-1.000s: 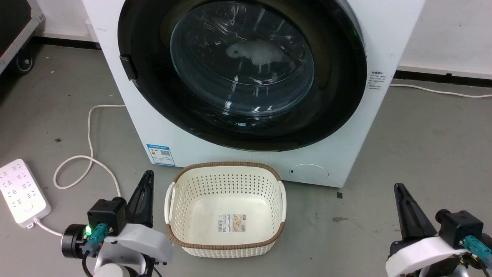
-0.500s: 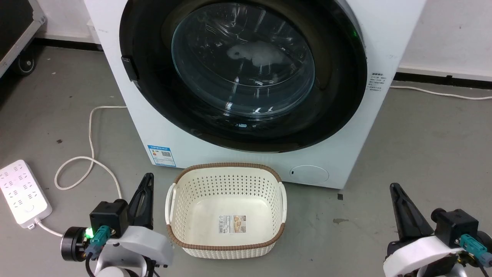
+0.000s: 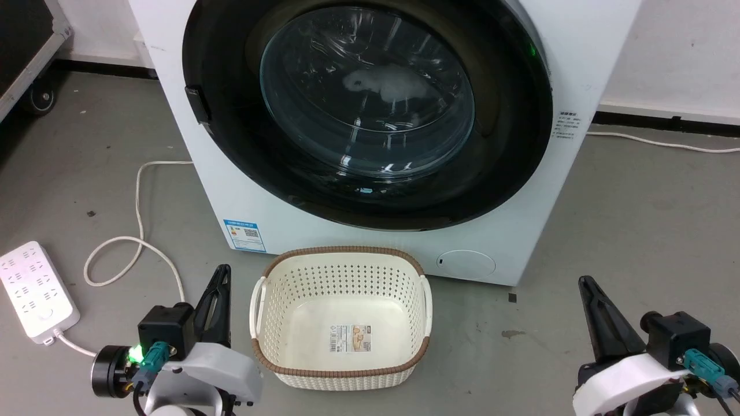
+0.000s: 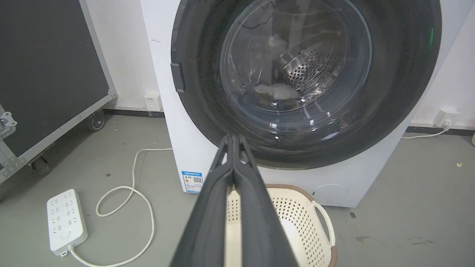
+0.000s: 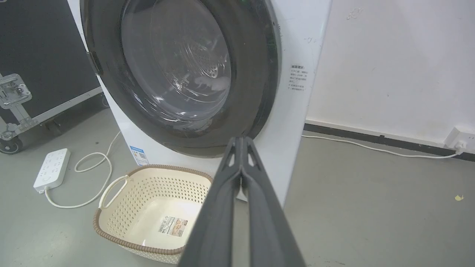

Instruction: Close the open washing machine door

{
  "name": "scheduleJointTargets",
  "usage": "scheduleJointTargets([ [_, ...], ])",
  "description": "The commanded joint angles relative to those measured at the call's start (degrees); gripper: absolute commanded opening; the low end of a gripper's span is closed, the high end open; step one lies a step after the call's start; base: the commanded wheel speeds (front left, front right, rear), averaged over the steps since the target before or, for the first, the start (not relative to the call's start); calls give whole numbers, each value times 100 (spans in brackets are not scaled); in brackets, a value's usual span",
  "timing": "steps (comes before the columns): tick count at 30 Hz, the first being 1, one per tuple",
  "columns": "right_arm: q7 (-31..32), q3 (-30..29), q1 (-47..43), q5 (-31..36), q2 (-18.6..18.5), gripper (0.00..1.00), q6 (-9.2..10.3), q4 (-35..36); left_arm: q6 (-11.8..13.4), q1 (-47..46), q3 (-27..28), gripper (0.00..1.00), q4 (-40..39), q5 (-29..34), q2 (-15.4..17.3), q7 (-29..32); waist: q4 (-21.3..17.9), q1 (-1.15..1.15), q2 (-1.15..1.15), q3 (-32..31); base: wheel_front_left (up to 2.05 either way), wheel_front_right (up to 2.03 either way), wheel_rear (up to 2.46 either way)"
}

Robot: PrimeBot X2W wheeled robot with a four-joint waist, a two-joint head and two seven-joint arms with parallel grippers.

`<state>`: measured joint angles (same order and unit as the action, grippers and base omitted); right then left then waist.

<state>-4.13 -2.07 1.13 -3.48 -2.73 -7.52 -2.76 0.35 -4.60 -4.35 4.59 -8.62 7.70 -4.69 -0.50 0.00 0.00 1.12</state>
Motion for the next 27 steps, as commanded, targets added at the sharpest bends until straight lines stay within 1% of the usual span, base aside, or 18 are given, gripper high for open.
scheduleJointTargets([
  [1, 22, 18, -69, 55, -9, 0, 2, 56, -20, 101, 44, 0, -53, 80, -53, 31, 2, 0, 0, -4, 0, 0, 0],
  [27, 225, 116, -92, 207, -12, 0, 3, 171, -28, 287, 247, 0, -264, 486, -276, 258, 27, 0, 0, -60, 0, 0, 0],
])
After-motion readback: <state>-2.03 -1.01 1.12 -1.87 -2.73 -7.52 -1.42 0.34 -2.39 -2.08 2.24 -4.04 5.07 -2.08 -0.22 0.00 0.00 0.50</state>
